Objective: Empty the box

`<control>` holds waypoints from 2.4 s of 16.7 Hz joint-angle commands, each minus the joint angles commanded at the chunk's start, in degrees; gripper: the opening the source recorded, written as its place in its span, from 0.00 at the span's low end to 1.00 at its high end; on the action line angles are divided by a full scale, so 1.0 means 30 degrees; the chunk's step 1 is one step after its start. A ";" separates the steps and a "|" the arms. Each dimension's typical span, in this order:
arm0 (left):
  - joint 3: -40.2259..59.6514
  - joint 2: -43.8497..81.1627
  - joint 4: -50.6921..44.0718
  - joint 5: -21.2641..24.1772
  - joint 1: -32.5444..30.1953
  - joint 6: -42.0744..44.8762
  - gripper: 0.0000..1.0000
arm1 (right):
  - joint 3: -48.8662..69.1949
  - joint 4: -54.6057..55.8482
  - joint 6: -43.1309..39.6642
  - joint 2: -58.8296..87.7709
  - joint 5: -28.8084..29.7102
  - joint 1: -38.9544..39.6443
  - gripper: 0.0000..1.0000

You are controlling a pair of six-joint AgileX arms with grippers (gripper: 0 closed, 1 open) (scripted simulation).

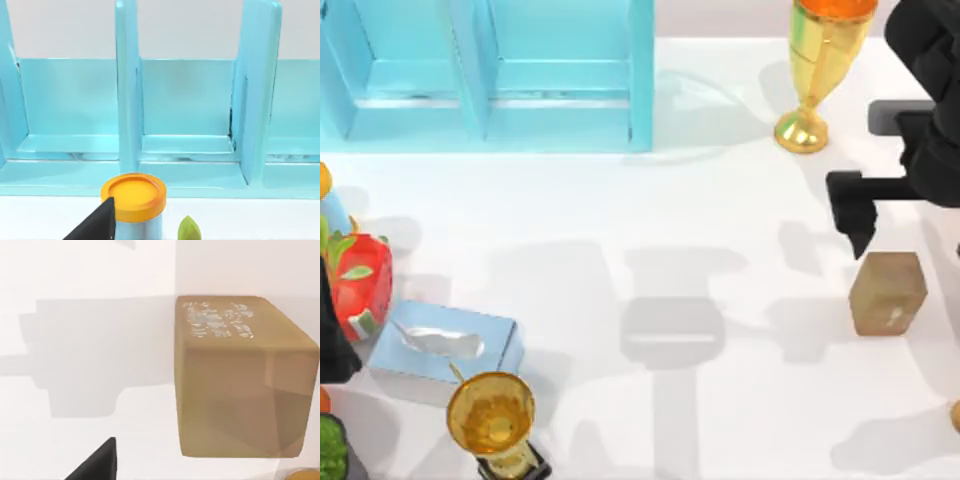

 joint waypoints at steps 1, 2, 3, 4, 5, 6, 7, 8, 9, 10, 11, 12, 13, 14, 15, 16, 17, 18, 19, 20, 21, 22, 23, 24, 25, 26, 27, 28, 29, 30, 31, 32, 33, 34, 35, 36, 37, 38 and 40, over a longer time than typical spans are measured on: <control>0.0000 0.0000 0.0000 0.0000 0.0000 0.0000 1.00 | 0.0136 -0.0074 -0.0199 0.0059 0.0000 -0.0200 1.00; 0.0000 0.0000 0.0000 0.0000 0.0000 0.0000 1.00 | 0.0396 -0.0217 -0.0587 0.0171 -0.0001 -0.0591 1.00; 0.0000 0.0000 0.0000 0.0000 0.0000 0.0000 1.00 | 0.0756 -0.0416 -0.1130 0.0329 -0.0002 -0.1142 1.00; 0.0000 0.0000 0.0000 0.0000 0.0000 0.0000 1.00 | 0.1203 -0.0663 -0.1813 0.0530 -0.0003 -0.1838 1.00; 0.0000 0.0000 0.0000 0.0000 0.0000 0.0000 1.00 | 0.1724 -0.0954 -0.2623 0.0769 -0.0003 -0.2663 1.00; 0.0000 0.0000 0.0000 0.0000 0.0000 0.0000 1.00 | 0.2301 -0.1275 -0.3528 0.1037 -0.0004 -0.3585 1.00; 0.0000 0.0000 0.0000 0.0000 0.0000 0.0000 1.00 | 0.2927 -0.1622 -0.4521 0.1327 -0.0005 -0.4594 1.00; 0.0000 0.0000 0.0000 0.0000 0.0000 0.0000 1.00 | 0.3577 -0.1983 -0.5566 0.1627 -0.0006 -0.5655 1.00; 0.0000 0.0000 0.0000 0.0000 0.0000 0.0000 1.00 | 0.4242 -0.2352 -0.6648 0.1931 -0.0006 -0.6752 1.00; 0.0000 0.0000 0.0000 0.0000 0.0000 0.0000 1.00 | 0.4905 -0.2720 -0.7741 0.2233 -0.0007 -0.7863 1.00; 0.0000 0.0000 0.0000 0.0000 0.0000 0.0000 1.00 | 0.5552 -0.3079 -0.8823 0.2527 -0.0007 -0.8965 1.00; 0.0000 0.0000 0.0000 0.0000 0.0000 0.0000 1.00 | 0.6170 -0.3419 -0.9875 0.2805 -0.0007 -1.0037 1.00; 0.0000 0.0000 0.0000 0.0000 0.0000 0.0000 1.00 | 0.6748 -0.3737 -1.0878 0.3062 -0.0007 -1.1058 1.00; 0.0000 0.0000 0.0000 0.0000 0.0000 0.0000 1.00 | 0.7269 -0.4022 -1.1802 0.3291 -0.0007 -1.1999 1.00; 0.0000 0.0000 0.0000 0.0000 0.0000 0.0000 1.00 | 0.7732 -0.4273 -1.2635 0.3494 -0.0007 -1.2849 1.00; 0.0000 0.0000 0.0000 0.0000 0.0000 0.0000 1.00 | 0.8114 -0.4481 -1.3334 0.3661 -0.0007 -1.3564 1.00; 0.0000 0.0000 0.0000 0.0000 0.0000 0.0000 1.00 | 0.8419 -0.4647 -1.3897 0.3797 -0.0007 -1.4141 1.00; 0.0000 0.0000 0.0000 0.0000 0.0000 0.0000 1.00 | 0.8626 -0.4762 -1.4286 0.3891 -0.0007 -1.4537 1.00; 0.0000 0.0000 0.0000 0.0000 0.0000 0.0000 1.00 | 0.8731 -0.4821 -1.4488 0.3940 -0.0007 -1.4742 1.00; 0.0000 0.0000 0.0000 0.0000 0.0000 0.0000 1.00 | 0.8745 -0.4829 -1.4515 0.3947 -0.0007 -1.4769 1.00; 0.0000 0.0000 0.0000 0.0000 0.0000 0.0000 1.00 | 0.8745 -0.4829 -1.4515 0.3947 -0.0007 -1.4769 1.00; 0.0000 0.0000 0.0000 0.0000 0.0000 0.0000 1.00 | 0.8745 -0.4829 -1.4515 0.3947 -0.0007 -1.4769 1.00; 0.0000 0.0000 0.0000 0.0000 0.0000 0.0000 1.00 | 0.8692 -0.4781 -1.4490 0.3862 0.0006 -1.4700 1.00; 0.0000 0.0000 0.0000 0.0000 0.0000 0.0000 1.00 | 0.8651 -0.4734 -1.4508 0.3886 0.0008 -1.4715 1.00; 0.0000 0.0000 0.0000 0.0000 0.0000 0.0000 1.00 | 0.8456 -0.4488 -1.4574 0.4011 0.0008 -1.4798 1.00; 0.0000 0.0000 0.0000 0.0000 0.0000 0.0000 1.00 | 0.8126 -0.4040 -1.4672 0.4196 0.0002 -1.4924 1.00; 0.0000 0.0000 0.0000 0.0000 0.0000 0.0000 1.00 | 0.7651 -0.3406 -1.4791 0.4359 -0.0004 -1.5052 1.00; 0.0000 0.0000 0.0000 0.0000 0.0000 0.0000 1.00 | 0.7053 -0.2652 -1.4887 0.4461 -0.0004 -1.5149 1.00; 0.0000 0.0000 0.0000 0.0000 0.0000 0.0000 1.00 | 0.6383 -0.1874 -1.4935 0.4510 -0.0003 -1.5192 1.00; 0.0000 0.0000 0.0000 0.0000 0.0000 0.0000 1.00 | 0.5683 -0.1175 -1.4912 0.4509 -0.0014 -1.5160 1.00; 0.0000 0.0000 0.0000 0.0000 0.0000 0.0000 1.00 | 0.5008 -0.0546 -1.4822 0.4486 -0.0019 -1.5061 1.00; 0.0000 0.0000 0.0000 0.0000 0.0000 0.0000 1.00 | 0.4400 0.0038 -1.4693 0.4462 -0.0022 -1.4924 1.00; 0.0000 0.0000 0.0000 0.0000 0.0000 0.0000 1.00 | 0.3861 0.0578 -1.4562 0.4449 -0.0023 -1.4785 1.00; 0.0000 0.0000 0.0000 0.0000 0.0000 0.0000 1.00 | 0.3356 0.1103 -1.4455 0.4468 -0.0022 -1.4681 1.00; 0.0000 0.0000 0.0000 0.0000 0.0000 0.0000 1.00 | 0.2888 0.1612 -1.4402 0.4509 -0.0013 -1.4642 1.00; 0.0000 0.0000 0.0000 0.0000 0.0000 0.0000 1.00 | 0.2497 0.2045 -1.4394 0.4556 0.0004 -1.4663 1.00; 0.0000 0.0000 0.0000 0.0000 0.0000 0.0000 1.00 | 0.2253 0.2332 -1.4417 0.4609 0.0004 -1.4695 1.00; 0.0000 0.0000 0.0000 0.0000 0.0000 0.0000 1.00 | 0.2176 0.2434 -1.4443 0.4641 -0.0002 -1.4707 1.00; 0.0000 0.0000 0.0000 0.0000 0.0000 0.0000 1.00 | 0.2176 0.2434 -1.4443 0.4641 -0.0002 -1.4707 1.00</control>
